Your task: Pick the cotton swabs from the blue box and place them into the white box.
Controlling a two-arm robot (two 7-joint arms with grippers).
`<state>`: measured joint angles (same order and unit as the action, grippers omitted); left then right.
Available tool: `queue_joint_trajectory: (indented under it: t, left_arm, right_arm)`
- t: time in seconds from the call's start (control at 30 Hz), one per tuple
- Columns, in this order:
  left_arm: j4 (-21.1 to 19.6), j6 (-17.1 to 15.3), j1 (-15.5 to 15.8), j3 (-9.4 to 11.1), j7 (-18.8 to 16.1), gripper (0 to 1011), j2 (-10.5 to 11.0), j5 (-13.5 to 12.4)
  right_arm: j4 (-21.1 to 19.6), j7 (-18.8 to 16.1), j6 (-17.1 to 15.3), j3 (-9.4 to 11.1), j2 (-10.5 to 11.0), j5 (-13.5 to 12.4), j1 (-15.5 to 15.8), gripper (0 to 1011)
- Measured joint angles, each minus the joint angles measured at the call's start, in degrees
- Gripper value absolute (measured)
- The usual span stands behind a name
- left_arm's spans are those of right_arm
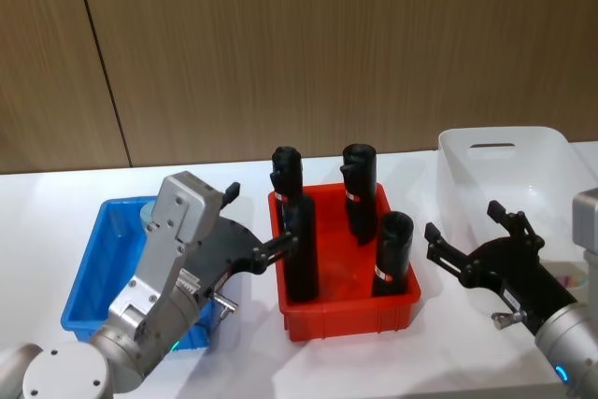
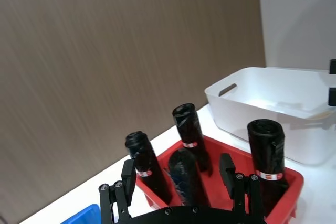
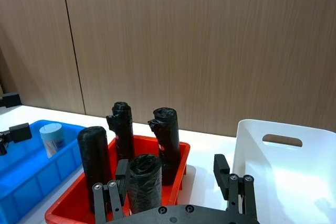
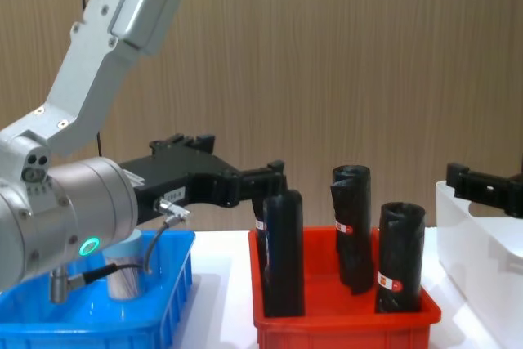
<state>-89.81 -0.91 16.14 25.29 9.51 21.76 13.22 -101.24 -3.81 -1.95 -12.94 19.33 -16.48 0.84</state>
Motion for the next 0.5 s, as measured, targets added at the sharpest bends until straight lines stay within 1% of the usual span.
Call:
queue_joint_trajectory:
  t: [0.07,0.17,0.33,0.5]
  left_arm:
    - [-0.4,0.0,-0.3,0.1,-1.1,1004,0.0,-0.2]
    - [-1.5,0.1,-1.2,0.4,-4.0,1004,0.1,-0.8]
    - [-2.7,0.1,-2.0,0.6,-6.9,1004,0.1,-1.4]
    - [-3.3,0.1,-2.5,0.7,-8.4,1004,0.2,-1.7]
  right_arm:
    - [0.0,0.0,0.0,0.0,0.0,0.0,0.0,1002]
    - [0.0,0.0,0.0,0.0,0.0,0.0,0.0,1002]
    - [0.0,0.0,0.0,0.0,0.0,0.0,0.0,1002]
    - [0.0,0.0,0.0,0.0,0.0,0.0,0.0,1001]
